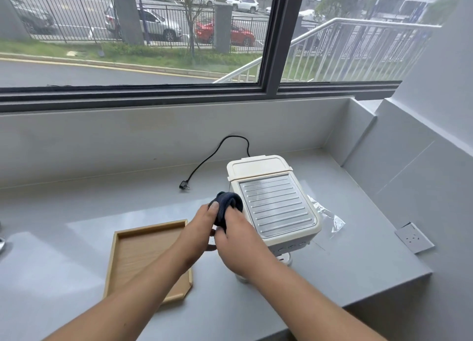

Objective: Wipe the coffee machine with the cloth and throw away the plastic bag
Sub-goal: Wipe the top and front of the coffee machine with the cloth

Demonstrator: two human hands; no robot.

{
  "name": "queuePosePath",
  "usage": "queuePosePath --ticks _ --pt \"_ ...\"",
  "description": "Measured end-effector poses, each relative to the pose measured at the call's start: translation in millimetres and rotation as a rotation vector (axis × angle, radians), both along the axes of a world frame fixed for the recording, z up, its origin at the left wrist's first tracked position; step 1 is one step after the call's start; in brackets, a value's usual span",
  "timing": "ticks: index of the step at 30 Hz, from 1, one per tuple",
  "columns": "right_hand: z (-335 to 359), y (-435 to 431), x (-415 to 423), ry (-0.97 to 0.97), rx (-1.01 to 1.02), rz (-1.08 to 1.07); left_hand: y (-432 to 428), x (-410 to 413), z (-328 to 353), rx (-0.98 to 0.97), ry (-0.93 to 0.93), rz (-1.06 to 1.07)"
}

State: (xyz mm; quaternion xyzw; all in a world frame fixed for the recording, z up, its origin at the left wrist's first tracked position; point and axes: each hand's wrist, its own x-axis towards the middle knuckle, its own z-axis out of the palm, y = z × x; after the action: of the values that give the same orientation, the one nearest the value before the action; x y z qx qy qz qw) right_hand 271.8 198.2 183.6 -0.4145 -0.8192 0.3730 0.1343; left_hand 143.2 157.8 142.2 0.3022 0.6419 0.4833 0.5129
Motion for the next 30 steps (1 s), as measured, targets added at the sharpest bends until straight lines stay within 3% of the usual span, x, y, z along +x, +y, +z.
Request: queuePosePath --ticks 5,9,12,20,25,30 --pt "23 25 -18 -0.185 -0.074 -0.021 8 5 7 0.056 -0.224 0.008" --pt "37 46 -12 -0.254 0.088 0.049 29 10 8 0.079 -0.368 0.133" --pt "35 57 3 -0.273 0.288 0.119 46 15 3 0.067 -0.351 0.219" --pt "17 79 54 -0.120 0.590 0.267 79 8 -6 0.078 -0.209 0.353" --pt "-4 95 86 -0.386 0.450 0.232 102 -6 -13 0.101 -0.199 0.414" --pt "-10 97 88 -0.347 0.378 0.212 118 -22 -32 0.083 -0.293 0.359"
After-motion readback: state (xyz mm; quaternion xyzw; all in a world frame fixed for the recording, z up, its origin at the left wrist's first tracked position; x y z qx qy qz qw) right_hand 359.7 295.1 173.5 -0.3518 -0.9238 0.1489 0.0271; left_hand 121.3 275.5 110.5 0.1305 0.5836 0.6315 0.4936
